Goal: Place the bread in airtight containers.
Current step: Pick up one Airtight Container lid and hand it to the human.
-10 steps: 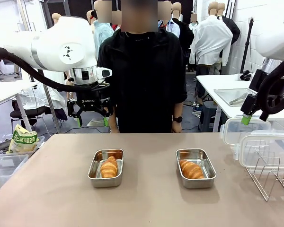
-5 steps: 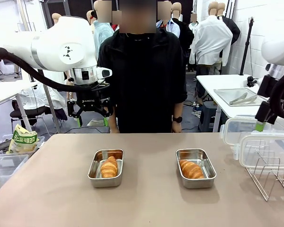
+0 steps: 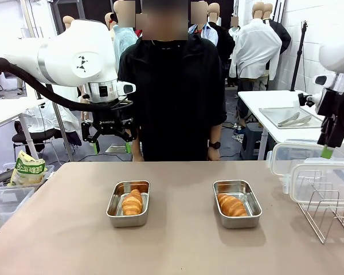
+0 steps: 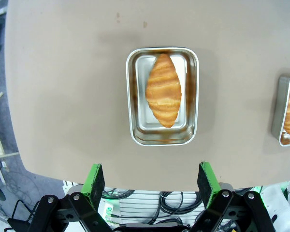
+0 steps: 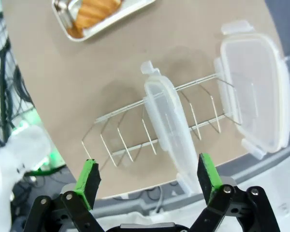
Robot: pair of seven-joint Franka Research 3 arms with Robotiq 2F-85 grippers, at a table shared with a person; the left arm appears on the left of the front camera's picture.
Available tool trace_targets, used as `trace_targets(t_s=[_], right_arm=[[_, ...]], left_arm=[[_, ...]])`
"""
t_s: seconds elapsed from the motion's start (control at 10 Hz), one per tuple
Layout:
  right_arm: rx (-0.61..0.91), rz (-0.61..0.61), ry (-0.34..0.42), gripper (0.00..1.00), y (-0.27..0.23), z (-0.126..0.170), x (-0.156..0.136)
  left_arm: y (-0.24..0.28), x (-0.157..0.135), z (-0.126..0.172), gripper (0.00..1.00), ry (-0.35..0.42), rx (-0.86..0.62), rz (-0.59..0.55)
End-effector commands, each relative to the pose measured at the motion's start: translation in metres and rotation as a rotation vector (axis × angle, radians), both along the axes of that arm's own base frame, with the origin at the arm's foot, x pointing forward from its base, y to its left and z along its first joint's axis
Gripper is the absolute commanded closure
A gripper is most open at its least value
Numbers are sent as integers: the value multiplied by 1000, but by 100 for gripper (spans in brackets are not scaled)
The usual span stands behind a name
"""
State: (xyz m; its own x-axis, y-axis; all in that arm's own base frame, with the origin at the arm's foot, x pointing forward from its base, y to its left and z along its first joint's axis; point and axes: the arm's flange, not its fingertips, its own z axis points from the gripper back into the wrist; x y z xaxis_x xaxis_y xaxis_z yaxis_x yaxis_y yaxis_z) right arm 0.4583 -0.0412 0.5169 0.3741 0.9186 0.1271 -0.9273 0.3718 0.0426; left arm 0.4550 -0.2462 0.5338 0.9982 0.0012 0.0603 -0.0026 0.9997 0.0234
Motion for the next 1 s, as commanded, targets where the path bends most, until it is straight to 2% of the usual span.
trace_targets(t_s=[0.0, 0.1, 0.4, 0.6, 0.9], right_arm=[[-67, 186, -28, 0, -10, 9, 13], [-88, 261, -39, 0, -10, 4, 17], [-64, 356, -70, 0, -13, -22, 33], [-43, 328, -99, 0, -12, -39, 35], [-26, 332, -48, 0, -6, -49, 29]], left_arm=[[1, 0, 2, 0, -12, 15, -3], [1, 0, 2, 0, -12, 15, -3], [1, 0, 2, 0, -12, 15, -3], [1, 0, 2, 0, -12, 15, -3], [1, 0, 2, 0, -12, 15, -3]])
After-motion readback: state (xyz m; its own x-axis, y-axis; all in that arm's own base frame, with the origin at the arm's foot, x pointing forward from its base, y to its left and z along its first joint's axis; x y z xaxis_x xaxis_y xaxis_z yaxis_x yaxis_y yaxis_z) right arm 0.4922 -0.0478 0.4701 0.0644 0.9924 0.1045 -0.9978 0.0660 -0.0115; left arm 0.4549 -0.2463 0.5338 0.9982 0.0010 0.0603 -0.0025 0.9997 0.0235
